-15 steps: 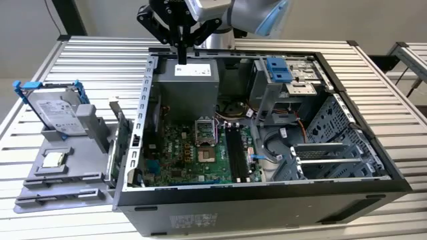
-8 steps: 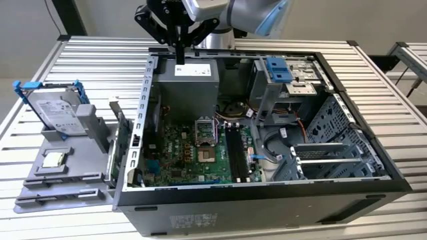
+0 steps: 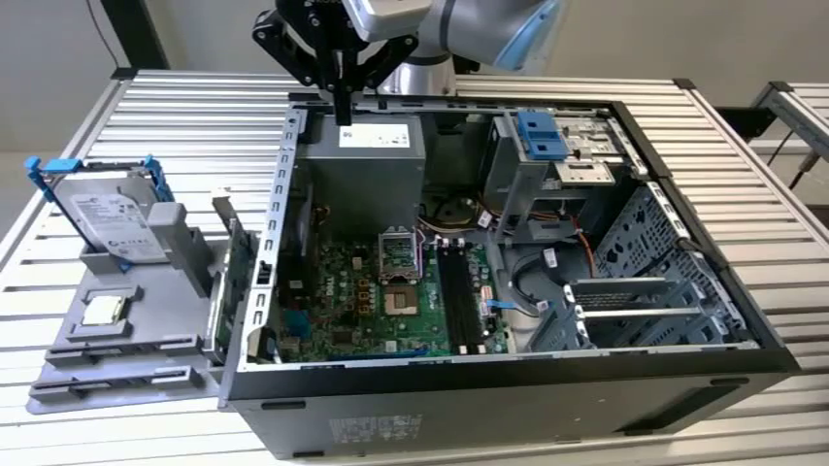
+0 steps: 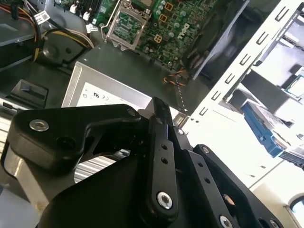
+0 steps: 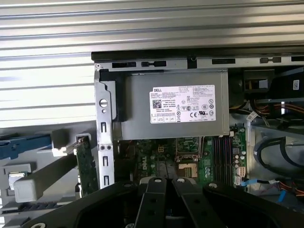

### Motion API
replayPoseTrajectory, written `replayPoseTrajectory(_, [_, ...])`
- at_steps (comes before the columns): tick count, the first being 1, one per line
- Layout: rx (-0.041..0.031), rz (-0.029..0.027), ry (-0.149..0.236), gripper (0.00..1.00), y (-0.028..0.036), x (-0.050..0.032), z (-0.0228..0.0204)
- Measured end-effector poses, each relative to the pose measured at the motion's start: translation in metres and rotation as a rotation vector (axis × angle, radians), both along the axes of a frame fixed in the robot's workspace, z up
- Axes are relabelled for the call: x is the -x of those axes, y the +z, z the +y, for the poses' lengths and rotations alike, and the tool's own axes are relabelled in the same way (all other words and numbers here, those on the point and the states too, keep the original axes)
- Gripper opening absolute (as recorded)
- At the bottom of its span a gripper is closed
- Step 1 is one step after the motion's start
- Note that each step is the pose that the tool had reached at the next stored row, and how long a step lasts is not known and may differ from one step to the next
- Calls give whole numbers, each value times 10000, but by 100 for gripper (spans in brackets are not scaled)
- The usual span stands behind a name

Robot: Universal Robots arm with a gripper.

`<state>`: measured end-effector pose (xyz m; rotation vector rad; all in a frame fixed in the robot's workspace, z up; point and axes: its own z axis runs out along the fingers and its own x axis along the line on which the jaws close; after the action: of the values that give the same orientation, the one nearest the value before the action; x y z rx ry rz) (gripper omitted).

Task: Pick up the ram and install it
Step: 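Reach for the ram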

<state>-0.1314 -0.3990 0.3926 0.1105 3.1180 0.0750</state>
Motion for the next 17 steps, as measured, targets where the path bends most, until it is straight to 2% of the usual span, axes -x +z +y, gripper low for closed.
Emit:
replayPoseTrajectory(11, [1,0,1,0,0,105,0])
replayPoseTrajectory(17, [0,-2,1,0,0,264,-5])
